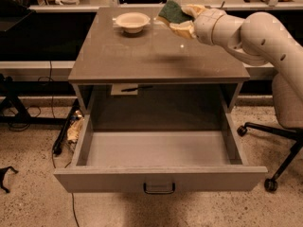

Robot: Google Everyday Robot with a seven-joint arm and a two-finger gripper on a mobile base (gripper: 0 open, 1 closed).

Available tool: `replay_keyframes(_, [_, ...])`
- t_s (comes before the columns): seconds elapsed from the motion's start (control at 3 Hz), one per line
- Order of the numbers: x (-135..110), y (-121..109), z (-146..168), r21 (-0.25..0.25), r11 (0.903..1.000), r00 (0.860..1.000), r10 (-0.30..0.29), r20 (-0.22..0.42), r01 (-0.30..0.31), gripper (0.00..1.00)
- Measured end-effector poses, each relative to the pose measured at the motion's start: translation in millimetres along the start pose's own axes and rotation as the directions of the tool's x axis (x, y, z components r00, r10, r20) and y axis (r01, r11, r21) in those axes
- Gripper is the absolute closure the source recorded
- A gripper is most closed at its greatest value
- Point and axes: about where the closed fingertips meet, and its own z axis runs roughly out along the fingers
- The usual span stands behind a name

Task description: Pick sponge from top drawer and place on counter

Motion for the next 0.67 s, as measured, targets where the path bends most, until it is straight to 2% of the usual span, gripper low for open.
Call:
replay_keyframes(0.33, [1.8, 1.4, 1.9, -0.003, 1.0000, 1.000, 0.005, -0.004, -0.005, 0.51])
replay_keyframes(0.67, [1.2, 2.8, 3.5, -0.006, 1.0000, 1.000, 0.005, -0.003, -0.005, 0.28])
